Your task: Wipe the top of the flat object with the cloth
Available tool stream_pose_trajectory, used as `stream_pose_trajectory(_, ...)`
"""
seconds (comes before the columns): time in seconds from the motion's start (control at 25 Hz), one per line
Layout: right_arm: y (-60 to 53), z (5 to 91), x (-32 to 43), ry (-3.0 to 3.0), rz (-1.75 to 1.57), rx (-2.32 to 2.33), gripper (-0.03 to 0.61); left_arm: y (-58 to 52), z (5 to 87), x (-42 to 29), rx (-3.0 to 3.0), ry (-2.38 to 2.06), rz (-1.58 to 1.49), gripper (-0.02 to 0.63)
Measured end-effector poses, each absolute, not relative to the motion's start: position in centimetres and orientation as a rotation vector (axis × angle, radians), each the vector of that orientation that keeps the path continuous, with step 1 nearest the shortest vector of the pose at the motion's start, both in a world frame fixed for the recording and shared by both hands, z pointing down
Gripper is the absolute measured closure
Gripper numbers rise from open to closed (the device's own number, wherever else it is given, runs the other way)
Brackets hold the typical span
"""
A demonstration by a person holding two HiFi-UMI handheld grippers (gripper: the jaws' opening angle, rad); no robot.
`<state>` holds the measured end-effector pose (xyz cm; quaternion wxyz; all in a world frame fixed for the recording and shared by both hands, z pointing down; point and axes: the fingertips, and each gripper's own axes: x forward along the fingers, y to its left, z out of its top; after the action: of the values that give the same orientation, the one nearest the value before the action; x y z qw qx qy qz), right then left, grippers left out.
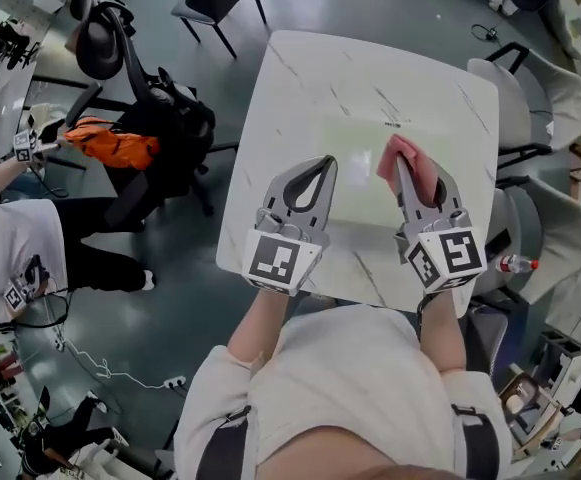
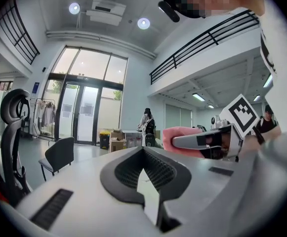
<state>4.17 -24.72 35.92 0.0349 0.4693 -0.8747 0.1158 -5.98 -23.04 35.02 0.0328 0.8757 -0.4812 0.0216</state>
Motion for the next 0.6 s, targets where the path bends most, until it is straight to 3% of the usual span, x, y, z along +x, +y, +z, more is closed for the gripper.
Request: stream_pose_trajectory(0.6,-29.0,43.8,0.5,-2.618,0.520,1.225,0.543,-25.0,38.5,-7.1,2.591,-1.535,0.101,0.606)
